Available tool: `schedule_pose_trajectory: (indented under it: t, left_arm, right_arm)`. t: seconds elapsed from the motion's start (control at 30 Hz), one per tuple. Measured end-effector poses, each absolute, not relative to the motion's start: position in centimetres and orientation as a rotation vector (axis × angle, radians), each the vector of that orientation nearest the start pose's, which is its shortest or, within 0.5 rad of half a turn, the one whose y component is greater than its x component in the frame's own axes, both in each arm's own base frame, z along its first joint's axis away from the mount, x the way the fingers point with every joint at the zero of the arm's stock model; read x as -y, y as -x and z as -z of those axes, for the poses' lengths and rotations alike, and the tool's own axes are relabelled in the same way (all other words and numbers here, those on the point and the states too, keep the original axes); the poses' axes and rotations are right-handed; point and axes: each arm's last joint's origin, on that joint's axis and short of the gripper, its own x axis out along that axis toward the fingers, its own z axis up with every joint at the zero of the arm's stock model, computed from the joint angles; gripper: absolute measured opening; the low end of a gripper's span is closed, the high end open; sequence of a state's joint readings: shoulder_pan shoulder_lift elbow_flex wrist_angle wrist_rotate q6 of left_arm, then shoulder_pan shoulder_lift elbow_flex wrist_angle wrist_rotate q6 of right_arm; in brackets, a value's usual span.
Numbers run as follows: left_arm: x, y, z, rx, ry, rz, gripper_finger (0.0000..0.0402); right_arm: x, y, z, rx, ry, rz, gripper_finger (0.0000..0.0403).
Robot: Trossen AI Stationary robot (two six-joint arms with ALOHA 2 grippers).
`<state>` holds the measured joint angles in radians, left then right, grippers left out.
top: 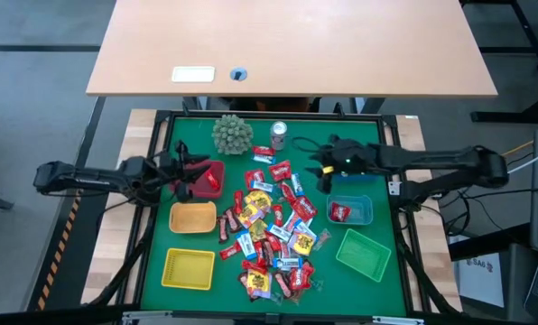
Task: Sort candy
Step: Put the red candy into the light blue bin
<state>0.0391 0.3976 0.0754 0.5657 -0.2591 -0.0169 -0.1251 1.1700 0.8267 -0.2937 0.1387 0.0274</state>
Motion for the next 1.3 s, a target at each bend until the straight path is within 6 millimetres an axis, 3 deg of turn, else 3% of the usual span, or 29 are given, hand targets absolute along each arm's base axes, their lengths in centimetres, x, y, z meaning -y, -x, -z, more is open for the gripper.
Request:
schedule_pose_trajectory:
  t: [0.2,0.57,0.73,1.1,1.3]
  left_arm:
    - [-1.4,-14.2,-22.7,0.17,0.013,-0.316,0.0122]
    - [-1.5,-20.1,-24.9,0.003,-0.002,-0.285,0.0122]
    - [-1.3,-22.3,-23.7,-0.194,0.03,-0.18,0.0122]
    - [-1.9,-25.5,-21.2,-0.368,0.035,-0.203,0.0122]
    - [-3.2,-26.8,-20.7,-0.582,0.038,-0.247,0.0122]
  right_arm:
    - [3.3,-22.6,-26.8,-0.593,-0.012,0.27,0.0179]
    - [3.3,-22.7,-26.7,-0.593,-0.011,0.269,0.0179]
    - [3.3,-22.7,-26.7,-0.593,-0.01,0.269,0.0179]
    - [3.3,-22.7,-26.7,-0.596,0.012,0.261,0.0179]
    - [3.3,-22.7,-26.7,-0.597,0.012,0.261,0.0179]
